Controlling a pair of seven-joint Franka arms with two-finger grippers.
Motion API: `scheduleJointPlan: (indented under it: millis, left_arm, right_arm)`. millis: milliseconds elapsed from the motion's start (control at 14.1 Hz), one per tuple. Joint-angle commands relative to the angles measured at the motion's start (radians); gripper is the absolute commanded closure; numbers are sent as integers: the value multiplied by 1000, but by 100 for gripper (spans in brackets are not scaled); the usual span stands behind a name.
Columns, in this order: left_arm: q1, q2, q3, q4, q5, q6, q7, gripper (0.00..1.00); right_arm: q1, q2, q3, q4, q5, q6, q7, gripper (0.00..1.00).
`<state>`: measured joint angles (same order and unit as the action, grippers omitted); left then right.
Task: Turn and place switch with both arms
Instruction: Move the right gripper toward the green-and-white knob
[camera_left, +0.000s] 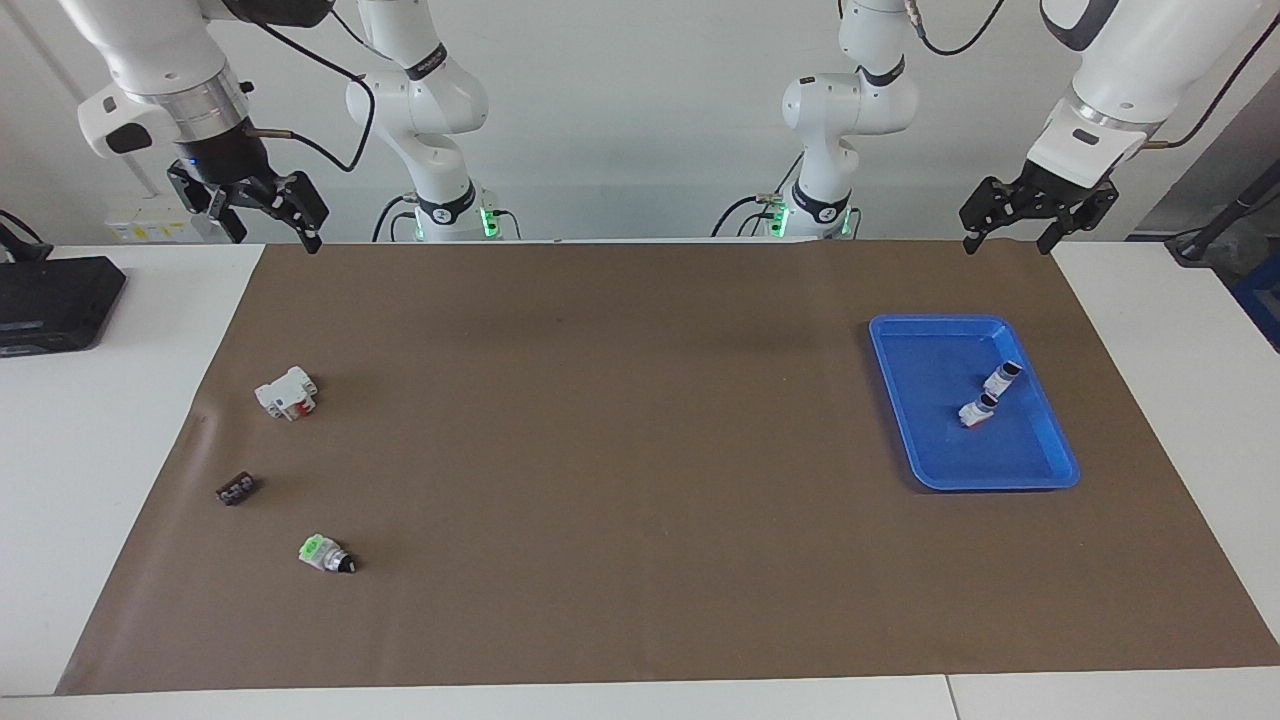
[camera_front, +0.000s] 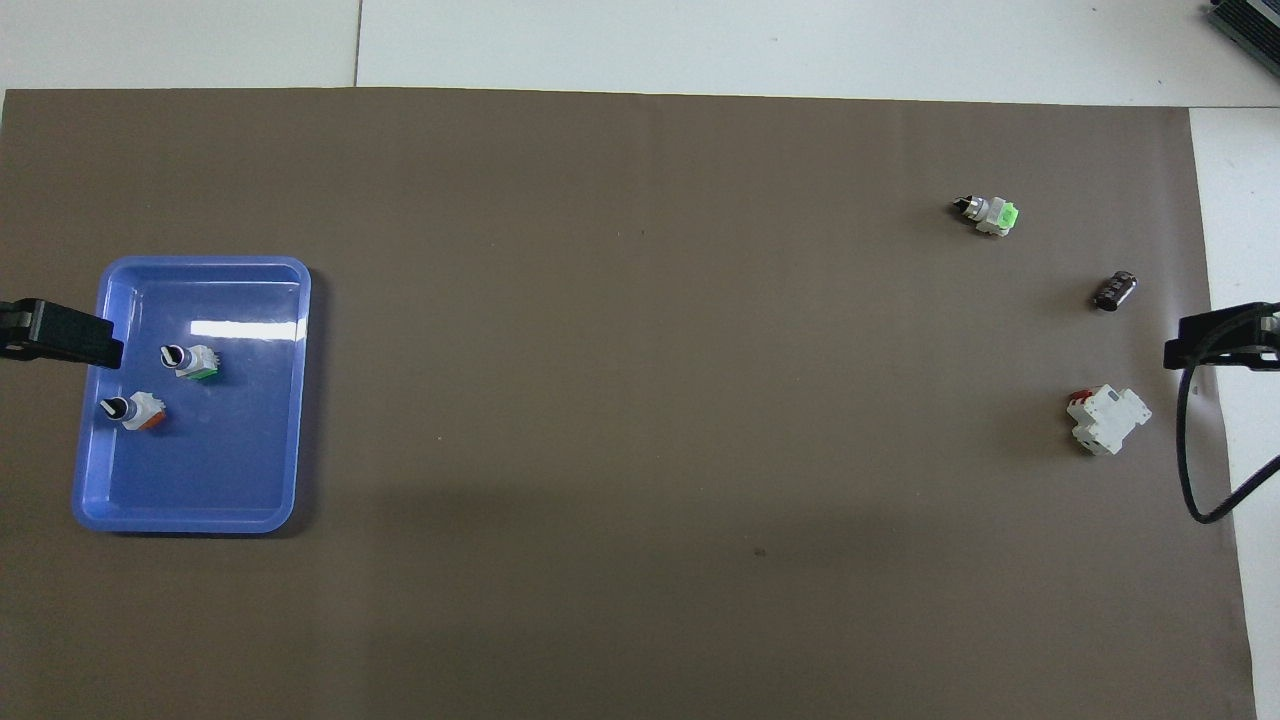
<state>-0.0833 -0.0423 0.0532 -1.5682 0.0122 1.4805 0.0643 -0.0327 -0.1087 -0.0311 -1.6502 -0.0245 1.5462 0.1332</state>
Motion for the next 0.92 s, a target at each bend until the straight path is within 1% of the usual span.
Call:
scheduleJointPlan:
  millis: [0,71,213,355,497,568,639,710,852]
  left_arm:
    - [7,-30,-3,-35,15,12,3,0]
    - [7,-30,-3,-35,15,12,3,0]
    - [7,-30,-3,-35,15,12,3,0]
    - [7,-30,-3,-35,15,12,3,0]
    - [7,-30,-3,-35,15,12,3,0]
    - [7,-30,-3,-35,15,12,3,0]
    - [7,-30,-3,-35,15,12,3,0]
    - [7,-30,-3,-35,15,12,3,0]
    - [7,-30,-3,-35,15,12,3,0]
  right_arm:
    - [-13,-29,-1,-69,6,71,-38,0]
    - [-19,-29,-7,-95,26,86,-91,0]
    - [-49,-28,-7,-176,73,237,-183,0]
    - [-72,-5,-7,-223,75,368,-240,0]
    - [-76,85,-7,-221,81,437,-247,0]
    - [-75,145,-7,-217,80,492,-259,0]
    - [-72,200,-7,-211,78,549,-317,0]
    - [-73,272,-6,-189,80,608,-408,0]
    - [-79,386,-4,-139,80,710,-597,0]
